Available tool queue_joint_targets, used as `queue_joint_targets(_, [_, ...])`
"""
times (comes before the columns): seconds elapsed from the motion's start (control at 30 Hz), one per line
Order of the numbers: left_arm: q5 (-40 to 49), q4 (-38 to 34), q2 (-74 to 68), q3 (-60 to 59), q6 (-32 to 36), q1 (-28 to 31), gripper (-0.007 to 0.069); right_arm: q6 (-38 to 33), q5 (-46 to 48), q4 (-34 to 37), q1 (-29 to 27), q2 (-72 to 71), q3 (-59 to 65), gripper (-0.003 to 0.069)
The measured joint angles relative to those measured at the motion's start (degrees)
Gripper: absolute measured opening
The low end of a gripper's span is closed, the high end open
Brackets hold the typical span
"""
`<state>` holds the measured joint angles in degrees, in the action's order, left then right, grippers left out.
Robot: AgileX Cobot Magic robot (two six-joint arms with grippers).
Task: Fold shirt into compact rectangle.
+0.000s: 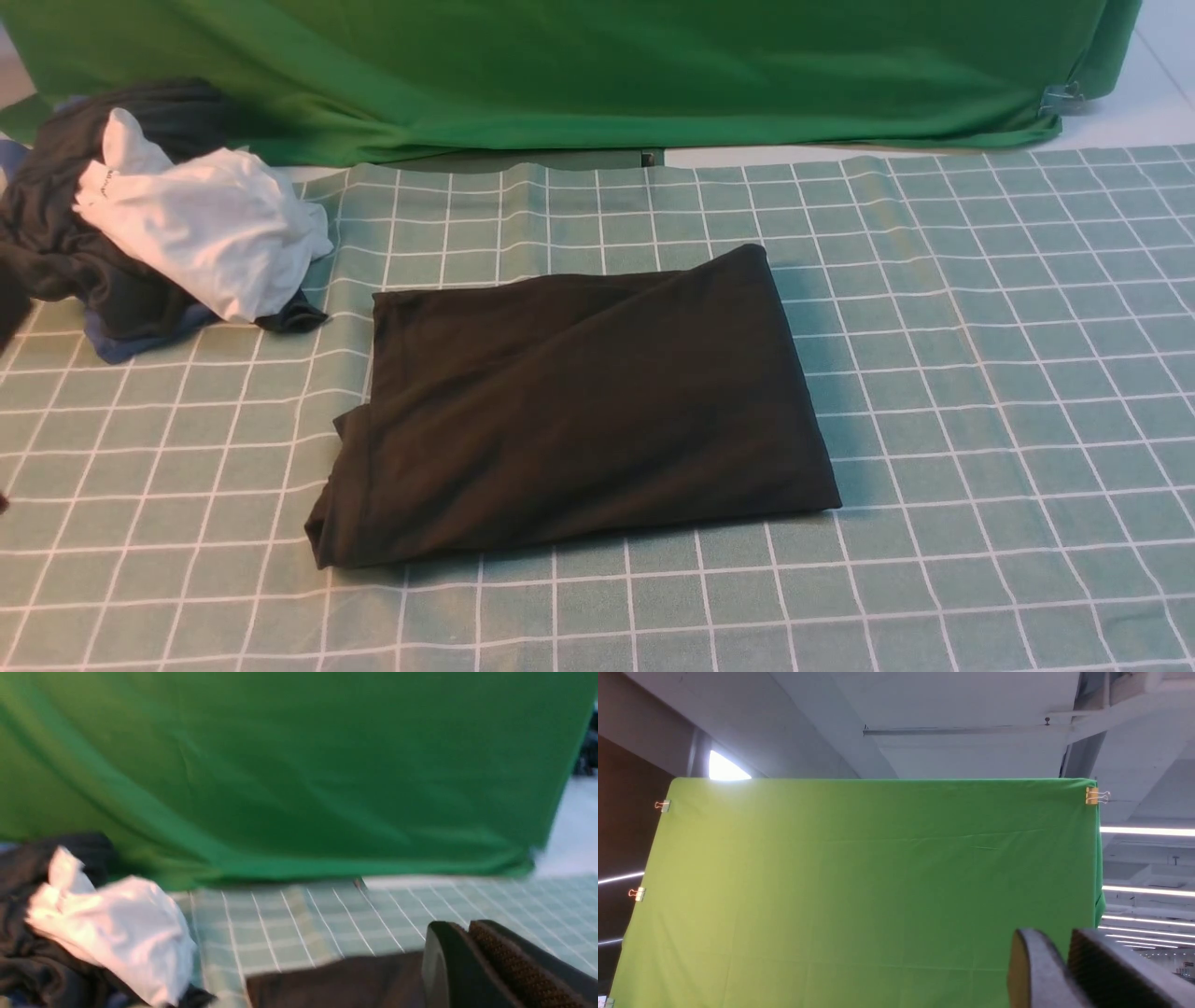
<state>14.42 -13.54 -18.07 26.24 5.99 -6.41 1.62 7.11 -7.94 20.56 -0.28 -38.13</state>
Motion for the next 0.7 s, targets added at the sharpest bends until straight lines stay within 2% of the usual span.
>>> queue_joint_targets(0.13, [-7.7, 0.9, 7.7, -11.9, 0.0, 3.3, 0.0011, 0.0, 0.0, 0.0, 0.0, 0.0, 0.0, 0.0126])
queue_joint_targets(0.3, [-9.9, 5.0, 13.7, -23.3, 0.0, 5.2, 0.0011, 0.0, 0.2, 0.0, 0.0, 0.0, 0.0, 0.0133])
queue_joint_targets(0.5, [-8.0, 10.2, 15.8, -26.5, 0.0, 5.2, 0.0011, 0.0, 0.4, 0.0, 0.0, 0.0, 0.0, 0.0143])
queue_joint_targets(0.7, [-6.6, 11.0, 15.8, -26.5, 0.1, 6.3, 0.0013, 0.0, 0.4, 0.0, 0.0, 0.0, 0.0, 0.0153])
